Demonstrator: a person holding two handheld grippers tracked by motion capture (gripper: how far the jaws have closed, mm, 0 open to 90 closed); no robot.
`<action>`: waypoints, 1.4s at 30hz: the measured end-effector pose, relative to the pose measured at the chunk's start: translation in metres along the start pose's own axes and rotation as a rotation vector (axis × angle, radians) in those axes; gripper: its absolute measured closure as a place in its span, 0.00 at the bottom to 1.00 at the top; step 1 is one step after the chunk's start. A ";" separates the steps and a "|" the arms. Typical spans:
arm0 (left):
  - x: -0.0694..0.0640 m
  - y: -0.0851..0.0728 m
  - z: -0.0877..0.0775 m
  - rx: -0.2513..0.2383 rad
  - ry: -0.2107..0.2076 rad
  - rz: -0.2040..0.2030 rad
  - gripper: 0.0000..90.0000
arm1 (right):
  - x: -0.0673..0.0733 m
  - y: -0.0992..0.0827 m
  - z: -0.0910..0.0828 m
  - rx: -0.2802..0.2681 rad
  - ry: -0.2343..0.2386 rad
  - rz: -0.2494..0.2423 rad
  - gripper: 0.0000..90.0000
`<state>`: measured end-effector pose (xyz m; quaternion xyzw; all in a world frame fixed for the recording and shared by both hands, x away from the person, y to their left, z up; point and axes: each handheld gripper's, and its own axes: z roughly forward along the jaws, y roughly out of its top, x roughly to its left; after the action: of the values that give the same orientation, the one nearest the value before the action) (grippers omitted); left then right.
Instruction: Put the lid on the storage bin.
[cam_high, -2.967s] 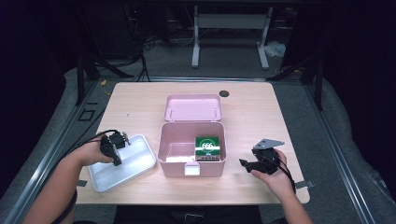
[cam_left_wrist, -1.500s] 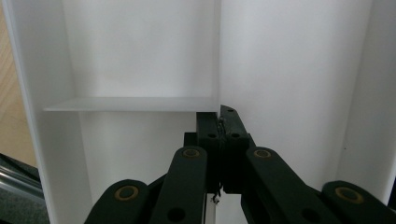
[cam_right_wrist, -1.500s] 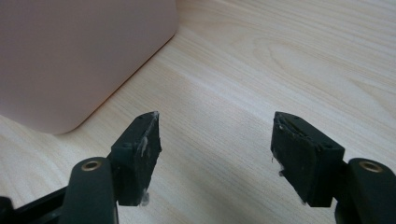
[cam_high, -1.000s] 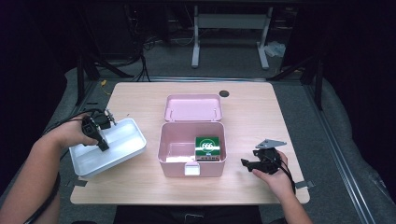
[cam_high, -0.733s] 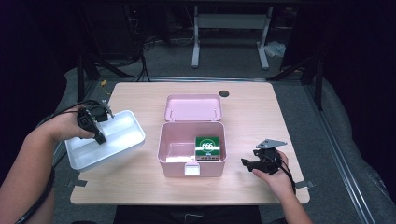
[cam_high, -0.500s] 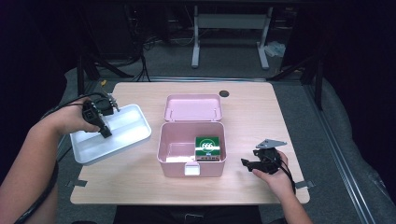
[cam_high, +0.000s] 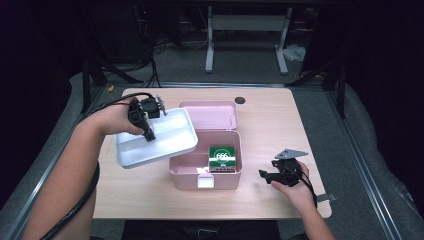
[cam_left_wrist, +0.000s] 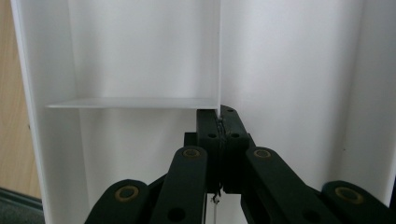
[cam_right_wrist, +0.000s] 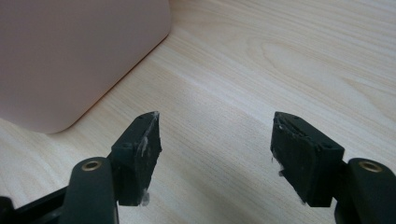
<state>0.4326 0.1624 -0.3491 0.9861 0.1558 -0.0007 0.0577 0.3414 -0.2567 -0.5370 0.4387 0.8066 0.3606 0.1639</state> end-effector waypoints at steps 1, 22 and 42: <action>-0.002 0.007 0.001 0.004 -0.003 0.014 0.99 | 0.000 0.000 0.000 0.001 0.000 -0.001 0.36; -0.036 0.112 0.030 -0.034 -0.061 0.223 0.99 | -0.001 0.000 0.000 0.000 0.022 -0.006 0.36; -0.037 0.119 0.061 -0.004 -0.071 0.282 0.99 | -0.001 -0.002 0.002 0.007 0.024 -0.003 0.37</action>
<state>0.4349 0.0321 -0.3951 0.9974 0.0137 -0.0273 0.0648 0.3417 -0.2571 -0.5398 0.4336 0.8106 0.3625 0.1532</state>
